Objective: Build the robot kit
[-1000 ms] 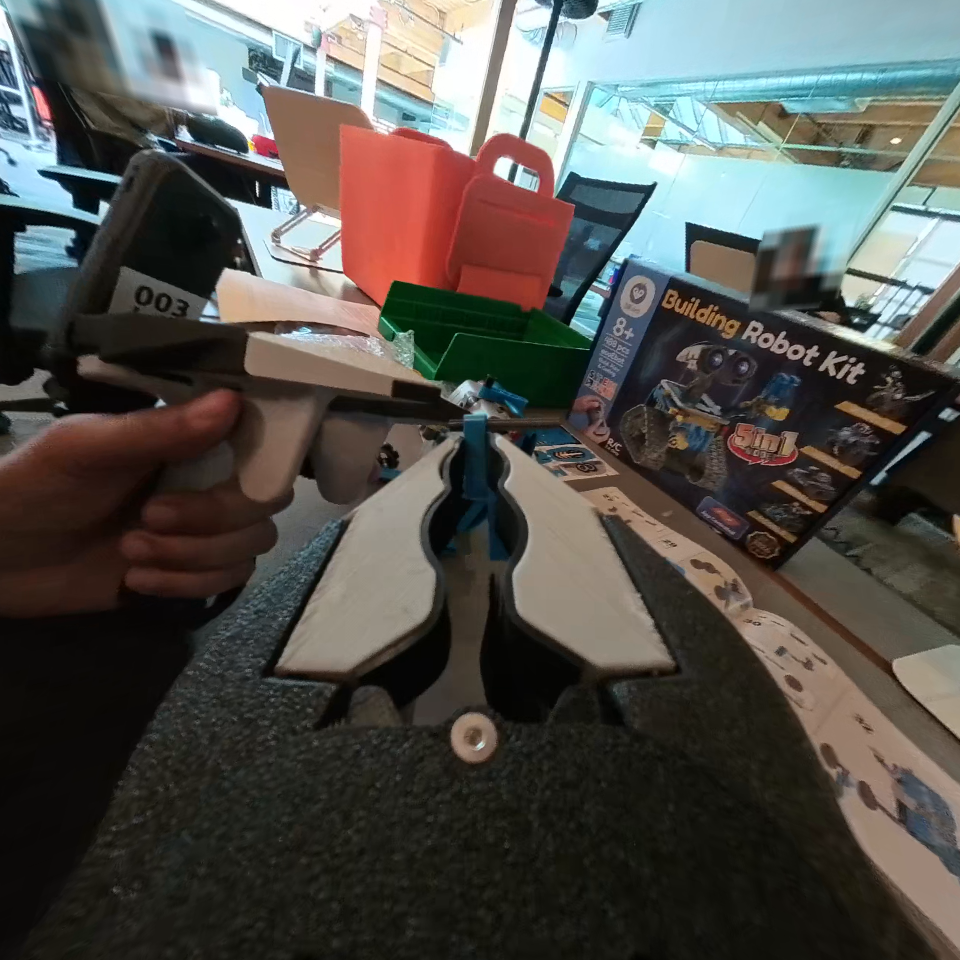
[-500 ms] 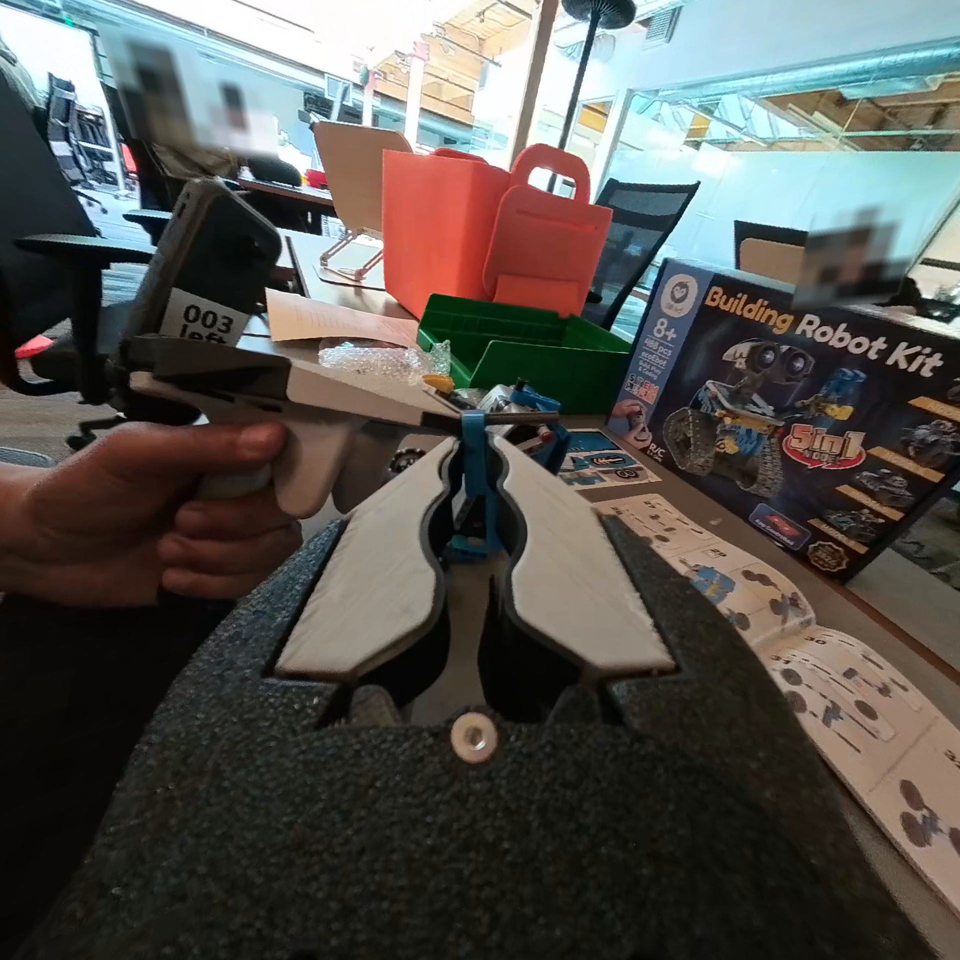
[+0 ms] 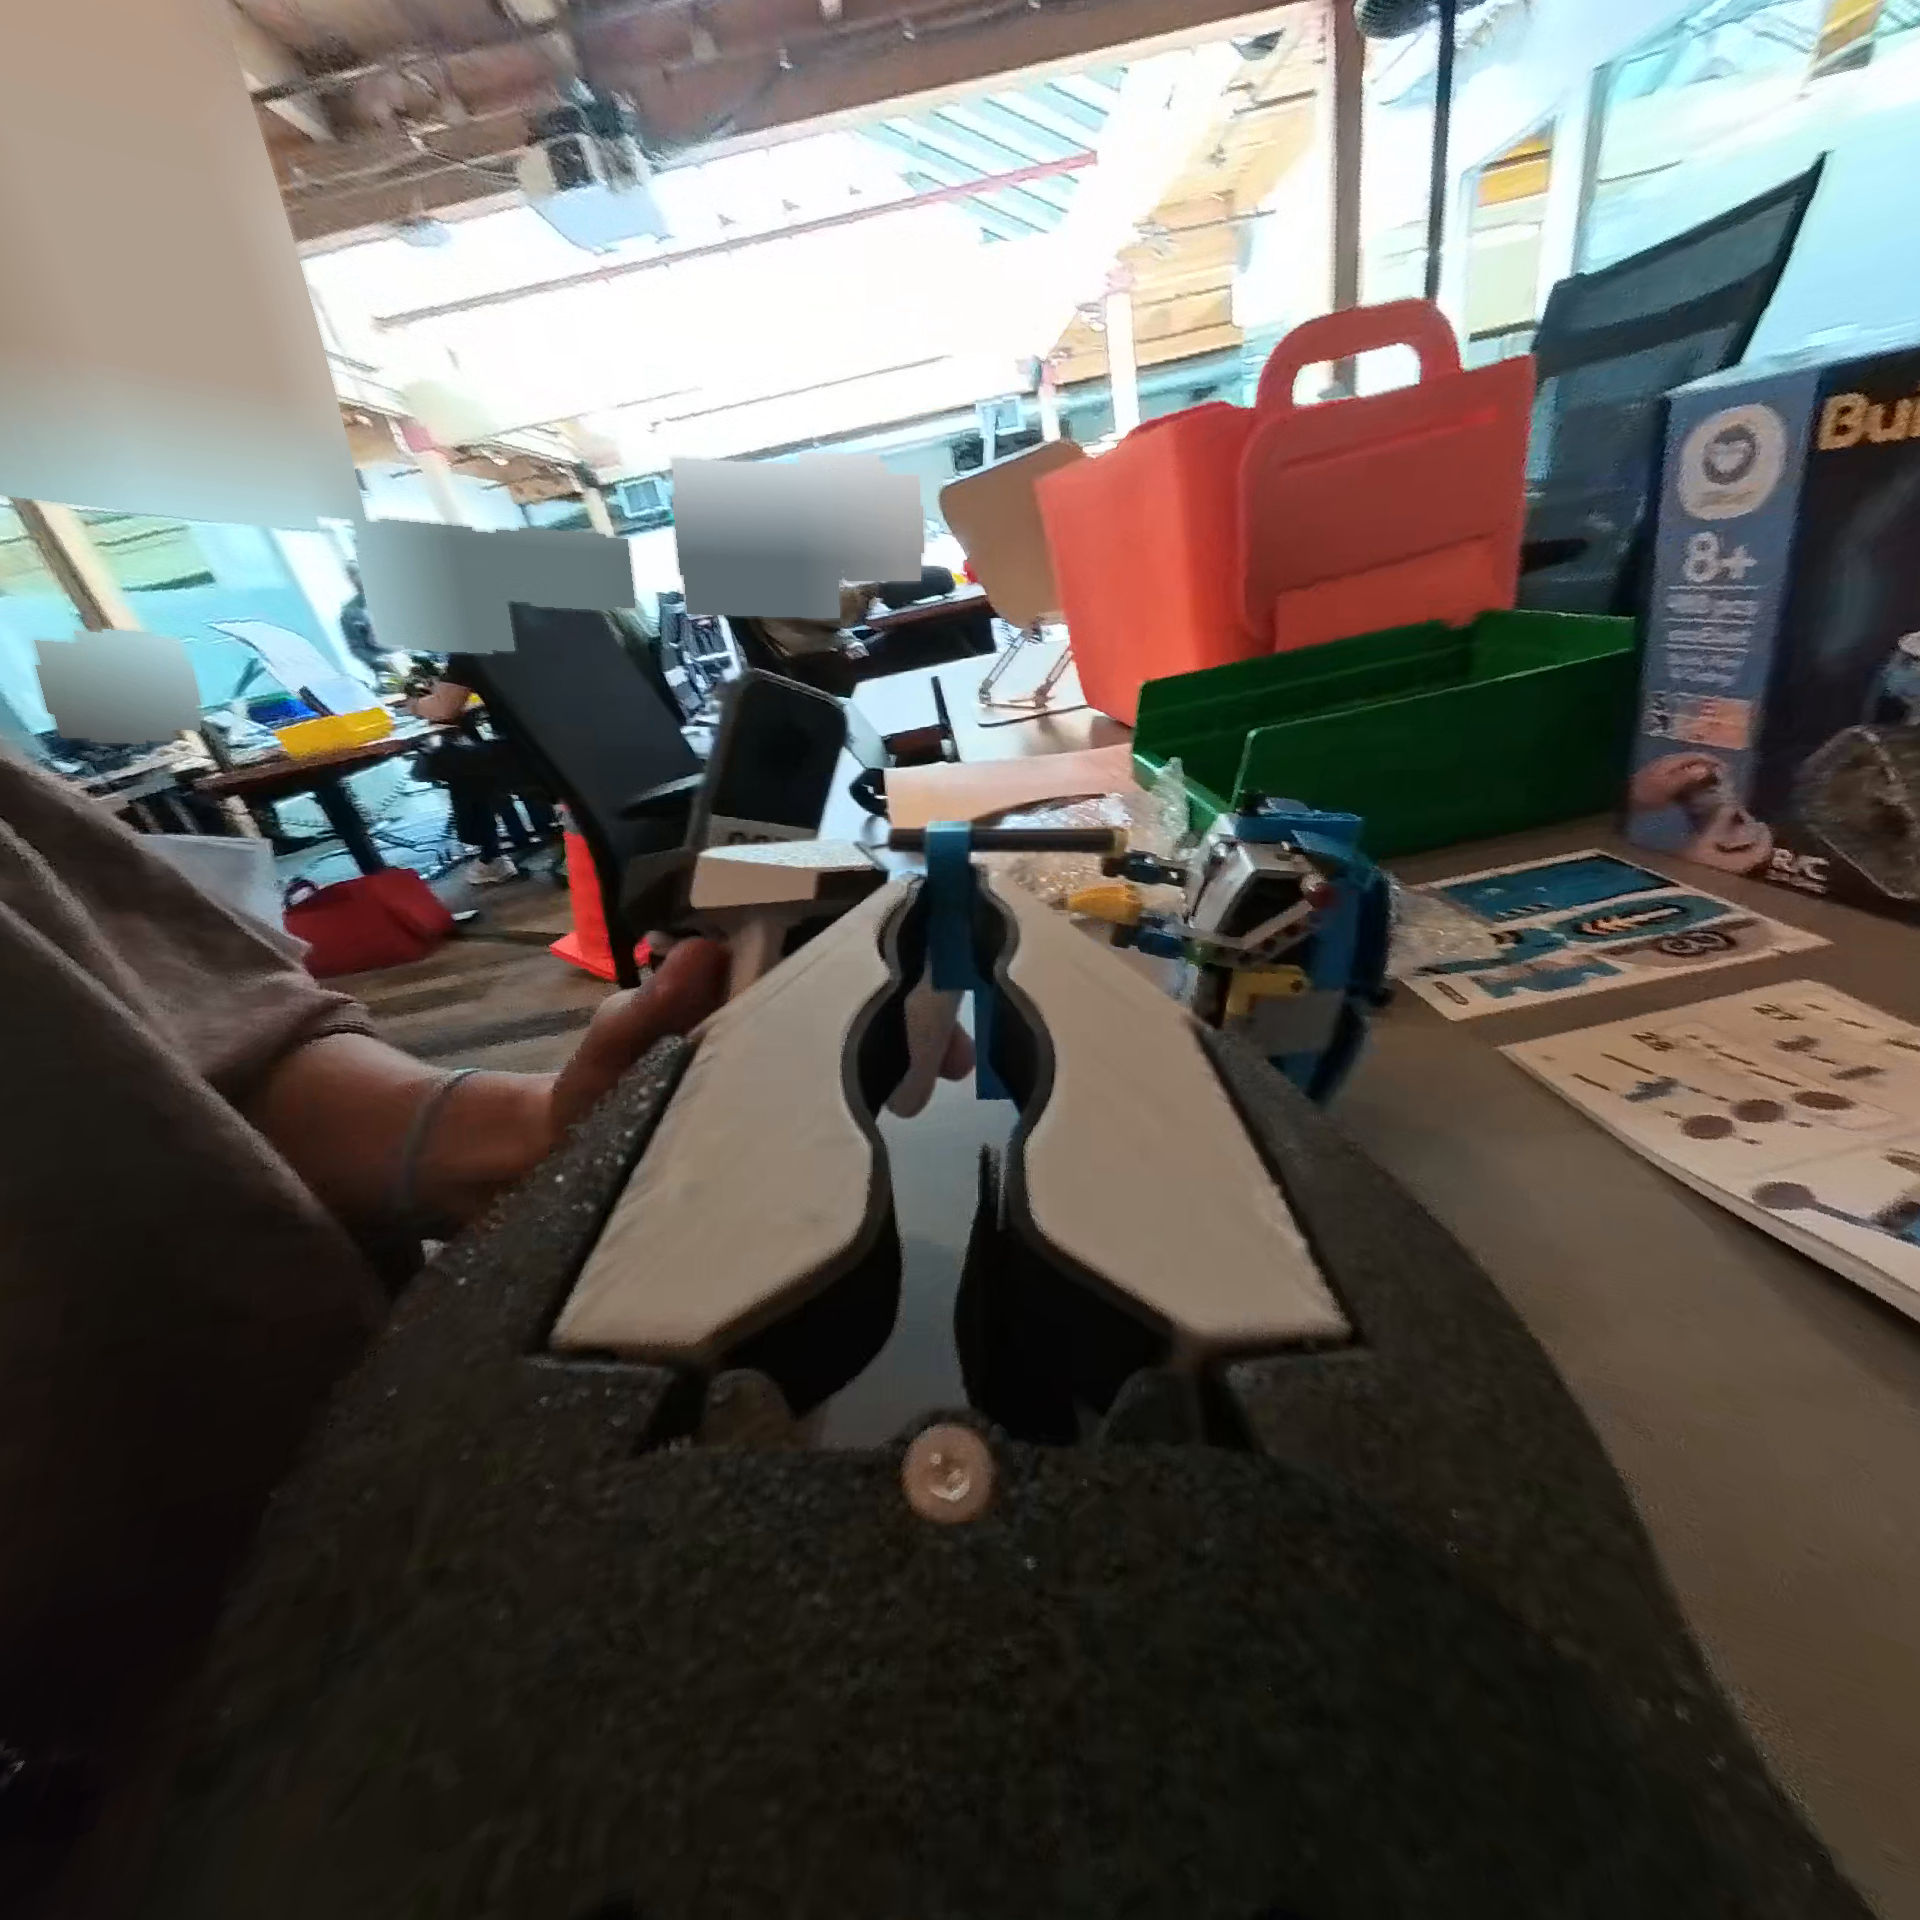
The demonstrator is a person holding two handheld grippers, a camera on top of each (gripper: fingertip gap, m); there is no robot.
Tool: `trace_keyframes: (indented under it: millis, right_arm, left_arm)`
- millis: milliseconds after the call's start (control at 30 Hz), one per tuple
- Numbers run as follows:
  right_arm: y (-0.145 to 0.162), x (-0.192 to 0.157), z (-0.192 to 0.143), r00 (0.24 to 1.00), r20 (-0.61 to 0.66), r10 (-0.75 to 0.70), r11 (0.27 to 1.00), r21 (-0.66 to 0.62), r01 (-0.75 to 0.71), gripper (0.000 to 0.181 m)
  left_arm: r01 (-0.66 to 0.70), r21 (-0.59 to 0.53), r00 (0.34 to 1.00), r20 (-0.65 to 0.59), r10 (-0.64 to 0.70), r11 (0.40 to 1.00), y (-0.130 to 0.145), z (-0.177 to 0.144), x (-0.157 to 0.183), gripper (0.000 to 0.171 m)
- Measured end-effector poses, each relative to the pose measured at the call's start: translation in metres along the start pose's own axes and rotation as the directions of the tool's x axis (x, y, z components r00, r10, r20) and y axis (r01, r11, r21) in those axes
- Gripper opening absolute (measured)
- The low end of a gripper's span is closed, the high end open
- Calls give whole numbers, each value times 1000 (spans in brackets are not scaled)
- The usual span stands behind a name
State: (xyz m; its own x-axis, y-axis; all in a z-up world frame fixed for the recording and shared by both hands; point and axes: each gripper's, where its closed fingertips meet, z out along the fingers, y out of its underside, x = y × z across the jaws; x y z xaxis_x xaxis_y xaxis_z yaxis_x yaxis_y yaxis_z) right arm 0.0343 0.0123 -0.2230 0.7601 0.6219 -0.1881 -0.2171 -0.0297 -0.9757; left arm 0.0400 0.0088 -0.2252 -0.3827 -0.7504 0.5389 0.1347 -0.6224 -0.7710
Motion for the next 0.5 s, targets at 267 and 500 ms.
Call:
trace_keyframes:
  millis: [267, 500]
  right_arm:
    - [1, -19, -13, 979, 198, -37, 997, -63, 51, 7]
    - [13, -23, -13, 960, 276, 53, 992, -123, -19, 8]
  left_arm:
    - [18, -73, 989, -147, -29, 997, 7, -4, 22, 30]
    - [29, -119, 987, -152, -47, 992, 13, -5, 22, 28]
